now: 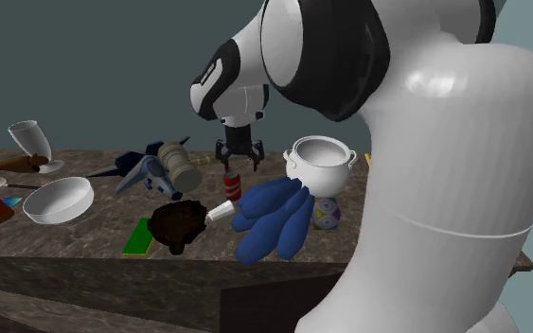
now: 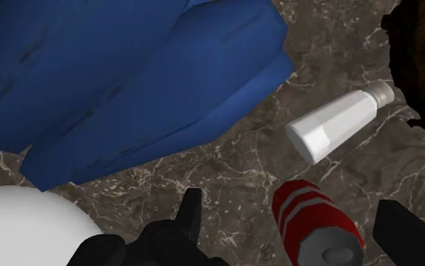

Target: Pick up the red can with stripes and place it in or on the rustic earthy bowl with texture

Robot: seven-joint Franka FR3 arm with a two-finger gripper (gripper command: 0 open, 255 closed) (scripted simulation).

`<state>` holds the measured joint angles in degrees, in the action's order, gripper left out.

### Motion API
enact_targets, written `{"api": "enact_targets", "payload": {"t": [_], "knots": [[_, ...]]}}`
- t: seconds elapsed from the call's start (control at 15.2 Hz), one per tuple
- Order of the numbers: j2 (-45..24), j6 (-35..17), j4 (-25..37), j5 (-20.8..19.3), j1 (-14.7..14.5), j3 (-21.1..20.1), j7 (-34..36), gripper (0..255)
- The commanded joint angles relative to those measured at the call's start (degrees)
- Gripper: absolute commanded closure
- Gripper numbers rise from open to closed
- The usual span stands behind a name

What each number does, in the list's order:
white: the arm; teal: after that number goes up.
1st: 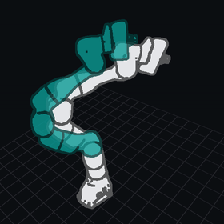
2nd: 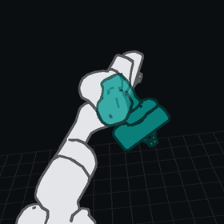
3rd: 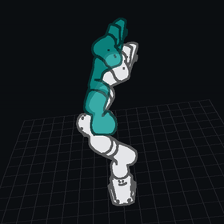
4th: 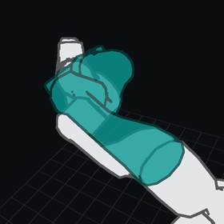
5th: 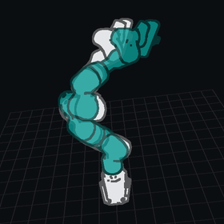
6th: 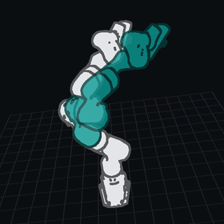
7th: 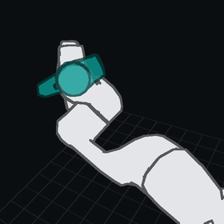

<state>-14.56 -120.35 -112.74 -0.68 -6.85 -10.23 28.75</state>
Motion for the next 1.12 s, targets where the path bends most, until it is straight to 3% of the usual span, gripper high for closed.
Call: {"api": "enact_targets", "payload": {"t": [0.0, 0.4, 1.06], "knots": [[-4.48, -0.46, 4.09, -1.2, -0.74, 0.14, 1.47, 0], [-18.11, 0.52, 18.92, -4.11, -3.72, 1.06, 5.25, 0], [-20.72, -4.13, 16.86, -4.59, -3.91, 1.4, 5.55, 0]]}}
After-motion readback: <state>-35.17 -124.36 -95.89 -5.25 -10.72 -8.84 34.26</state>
